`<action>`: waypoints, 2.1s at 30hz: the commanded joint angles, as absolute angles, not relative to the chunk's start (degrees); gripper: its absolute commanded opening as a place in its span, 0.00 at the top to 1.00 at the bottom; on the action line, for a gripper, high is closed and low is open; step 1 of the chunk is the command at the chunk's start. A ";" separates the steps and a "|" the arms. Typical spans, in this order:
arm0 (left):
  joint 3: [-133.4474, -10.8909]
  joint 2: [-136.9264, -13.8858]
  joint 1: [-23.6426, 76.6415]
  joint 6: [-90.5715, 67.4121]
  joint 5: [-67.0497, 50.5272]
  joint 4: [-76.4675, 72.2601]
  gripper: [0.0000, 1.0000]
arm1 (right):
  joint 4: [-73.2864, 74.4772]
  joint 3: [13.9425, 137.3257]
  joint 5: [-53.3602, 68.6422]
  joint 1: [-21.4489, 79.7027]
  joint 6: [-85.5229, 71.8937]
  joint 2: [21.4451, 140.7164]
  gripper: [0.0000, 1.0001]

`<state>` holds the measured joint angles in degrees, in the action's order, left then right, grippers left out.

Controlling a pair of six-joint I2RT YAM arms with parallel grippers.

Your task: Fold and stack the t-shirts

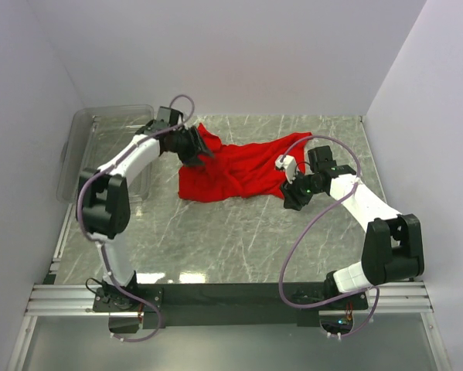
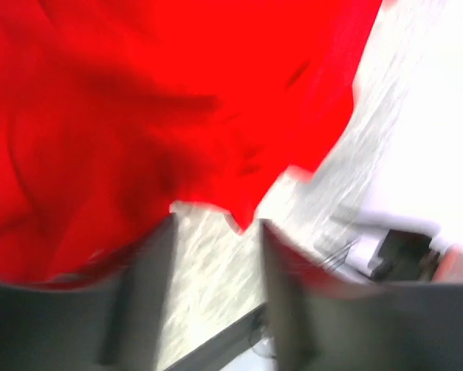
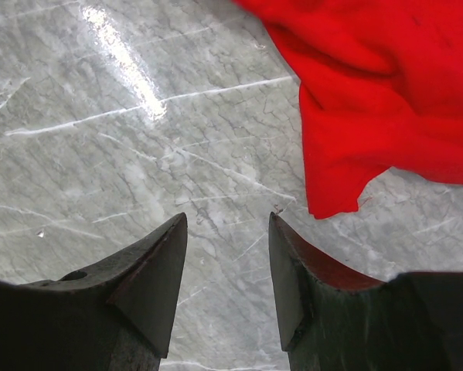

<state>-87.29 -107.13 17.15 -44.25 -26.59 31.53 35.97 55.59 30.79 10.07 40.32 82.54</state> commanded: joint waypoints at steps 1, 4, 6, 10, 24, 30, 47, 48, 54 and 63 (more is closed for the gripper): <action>-93.07 -109.42 15.73 -52.74 -28.66 26.62 0.36 | 34.37 54.85 31.73 9.32 40.69 79.89 0.46; -94.83 -108.03 15.73 -47.13 -21.38 32.51 0.25 | 33.66 53.97 31.90 8.97 40.52 79.72 0.46; -92.21 -103.20 15.73 -42.82 -15.24 32.61 0.25 | 33.66 54.05 32.17 8.96 40.43 80.06 0.47; -79.56 -94.06 15.82 -37.98 -11.34 29.45 0.27 | 33.14 54.58 31.30 8.96 40.26 81.21 0.47; -76.53 -101.59 16.00 -34.37 3.95 28.56 0.32 | 33.66 59.77 30.15 6.77 40.43 86.13 0.46; -82.79 -109.33 16.08 -32.87 5.62 31.19 0.35 | 33.05 58.54 29.53 6.68 39.90 85.87 0.46; -83.15 -113.12 16.44 -30.32 7.38 30.67 0.93 | 32.26 59.68 26.12 6.50 38.67 87.97 0.46; -83.06 -112.94 16.52 -30.32 7.38 30.67 0.99 | 32.26 59.94 25.41 6.50 38.76 88.41 0.46; -80.86 -109.52 16.61 -29.88 7.30 30.06 0.99 | 37.61 63.46 25.40 4.92 45.61 91.58 0.46; -75.33 -102.40 16.61 -30.50 5.45 29.62 0.99 | 38.67 66.18 24.52 6.76 46.14 97.64 0.47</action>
<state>-76.44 -106.89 16.38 -30.70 6.31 30.63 37.23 64.20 25.19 5.80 45.10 96.57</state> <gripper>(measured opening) 0.017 0.534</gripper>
